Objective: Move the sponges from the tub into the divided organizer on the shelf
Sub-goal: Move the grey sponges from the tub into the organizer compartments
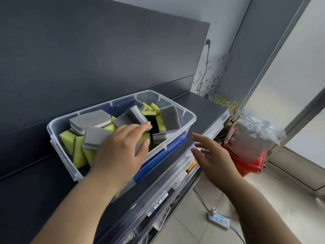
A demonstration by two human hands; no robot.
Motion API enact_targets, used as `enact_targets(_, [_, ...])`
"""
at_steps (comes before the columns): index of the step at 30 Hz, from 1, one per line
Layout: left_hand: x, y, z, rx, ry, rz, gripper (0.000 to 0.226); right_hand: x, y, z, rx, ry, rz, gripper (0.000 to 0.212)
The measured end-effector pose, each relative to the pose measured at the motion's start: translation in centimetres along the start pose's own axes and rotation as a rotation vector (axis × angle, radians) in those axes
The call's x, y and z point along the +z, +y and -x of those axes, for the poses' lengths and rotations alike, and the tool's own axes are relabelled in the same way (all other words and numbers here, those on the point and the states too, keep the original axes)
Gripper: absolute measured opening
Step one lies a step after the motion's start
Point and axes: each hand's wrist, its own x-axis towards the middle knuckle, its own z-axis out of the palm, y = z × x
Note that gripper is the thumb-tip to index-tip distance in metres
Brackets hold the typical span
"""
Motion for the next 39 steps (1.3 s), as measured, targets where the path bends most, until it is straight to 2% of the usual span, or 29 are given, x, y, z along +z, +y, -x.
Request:
enact_targets(3, [-0.3,-2.4,-1.1,-0.027,0.023,-0.088,0.036,0.6,0.4,-3.4,-0.044,-0.037,-0.011,0.038])
enact_targets(6, [-0.8,-4.0,-2.3,-0.086,0.019,-0.121,0.045,1.1,0.8,-7.7,-0.094,-0.070,-0.025,0.036])
enact_targets(11, [-1.1,-5.2,-3.3,-0.189,0.090,-0.187,0.047,1.4,1.4,-16.5,-0.219,-0.120,0.000,0.033])
enact_targets(15, [-1.1,-5.3,-4.6,-0.289,0.049,-0.308,0.048,2.7,2.5,-23.5,-0.234,-0.314,0.172,0.038])
enact_targets(18, [-0.6,-4.5,-5.8,-0.320,-0.001,-0.383,0.048,4.6,3.2,-27.1,-0.298,-0.520,0.373,0.045])
enact_targets(21, [0.3,-3.3,-7.0,-0.354,-0.052,-0.485,0.042,6.4,3.8,-28.9,-0.335,-0.683,0.489,0.048])
enact_targets(25, [1.8,-1.6,-8.3,-0.471,-0.075,-0.505,0.042,7.0,4.1,-29.9,-0.487,-0.819,0.587,0.051])
enact_targets(28, [3.0,-0.3,-9.0,-0.522,-0.077,-0.520,0.038,5.4,3.9,-31.2,-0.540,-0.753,0.257,0.043])
enact_targets(30, [4.0,0.2,-9.4,-0.594,-0.076,-0.489,0.044,3.9,3.6,-32.0,-0.554,-0.594,-0.143,0.034])
enact_targets(32, [5.2,0.7,-9.9,-0.661,-0.086,-0.457,0.053,3.0,3.5,-32.2,-0.463,-0.536,-0.566,0.028])
enact_targets(35, [6.9,1.3,-11.2,-0.753,-0.091,-0.359,0.062,3.6,3.6,-31.1,-0.199,-0.631,-0.949,0.025])
enact_targets(37, [7.8,1.6,-12.0,-0.790,-0.058,-0.286,0.066,4.6,3.7,-30.0,-0.021,-0.763,-1.094,0.027])
enact_targets(39, [8.4,1.7,-12.7,-0.796,0.002,-0.268,0.063,5.3,3.8,-28.9,0.056,-0.890,-1.146,0.026])
